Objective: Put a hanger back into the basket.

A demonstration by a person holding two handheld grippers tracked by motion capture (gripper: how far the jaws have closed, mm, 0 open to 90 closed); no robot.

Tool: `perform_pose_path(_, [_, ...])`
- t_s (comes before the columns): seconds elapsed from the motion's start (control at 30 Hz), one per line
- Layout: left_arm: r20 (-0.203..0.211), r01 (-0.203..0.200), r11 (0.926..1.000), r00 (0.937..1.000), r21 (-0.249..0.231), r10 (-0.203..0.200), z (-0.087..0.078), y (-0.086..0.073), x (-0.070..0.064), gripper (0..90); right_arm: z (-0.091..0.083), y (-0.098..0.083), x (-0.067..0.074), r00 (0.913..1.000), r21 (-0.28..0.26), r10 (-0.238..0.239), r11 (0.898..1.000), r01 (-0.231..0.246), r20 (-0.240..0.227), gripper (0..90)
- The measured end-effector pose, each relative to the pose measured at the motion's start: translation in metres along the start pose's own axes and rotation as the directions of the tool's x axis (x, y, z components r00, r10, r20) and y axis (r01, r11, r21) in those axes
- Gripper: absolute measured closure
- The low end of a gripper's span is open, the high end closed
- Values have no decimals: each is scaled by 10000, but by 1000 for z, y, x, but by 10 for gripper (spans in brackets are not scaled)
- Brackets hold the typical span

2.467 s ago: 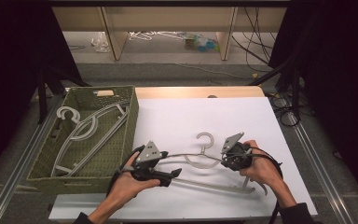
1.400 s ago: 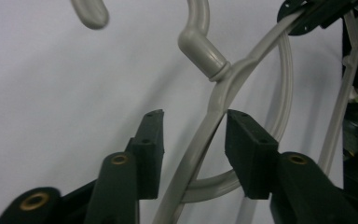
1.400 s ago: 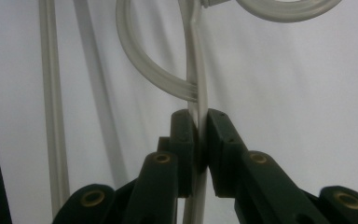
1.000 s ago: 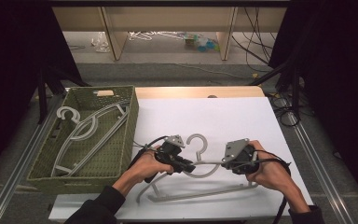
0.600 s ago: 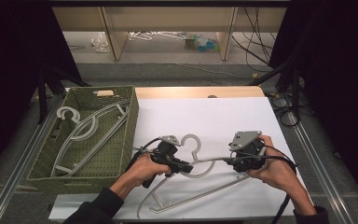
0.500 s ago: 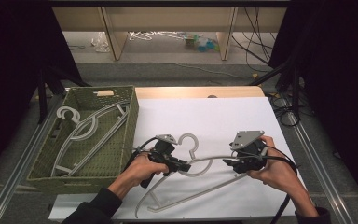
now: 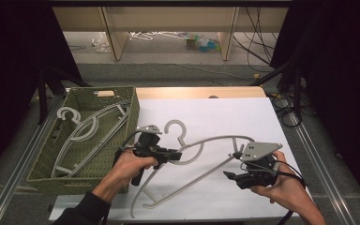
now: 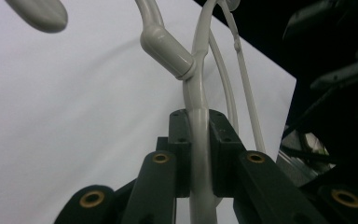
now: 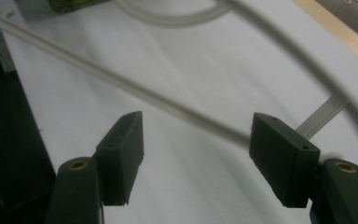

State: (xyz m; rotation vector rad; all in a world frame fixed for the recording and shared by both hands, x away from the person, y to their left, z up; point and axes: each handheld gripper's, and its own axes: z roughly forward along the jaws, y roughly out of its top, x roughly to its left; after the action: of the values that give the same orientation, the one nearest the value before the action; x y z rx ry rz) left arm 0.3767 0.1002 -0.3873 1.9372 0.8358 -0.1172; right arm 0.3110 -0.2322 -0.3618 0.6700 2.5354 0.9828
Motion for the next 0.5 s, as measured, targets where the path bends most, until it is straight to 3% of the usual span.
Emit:
perform_pose_path(0.23, [-368,-91,9983,9993,-583,70,-39,6,-1,811,14,-24,10,9985,129,308,9995,-302,-459,339])
perform_pose_path(0.5, [-821,17,9932,9966,-1166,-114,-80,15,5,811,22,-35,5,9934,103,1063,9943,-1059,-443,303])
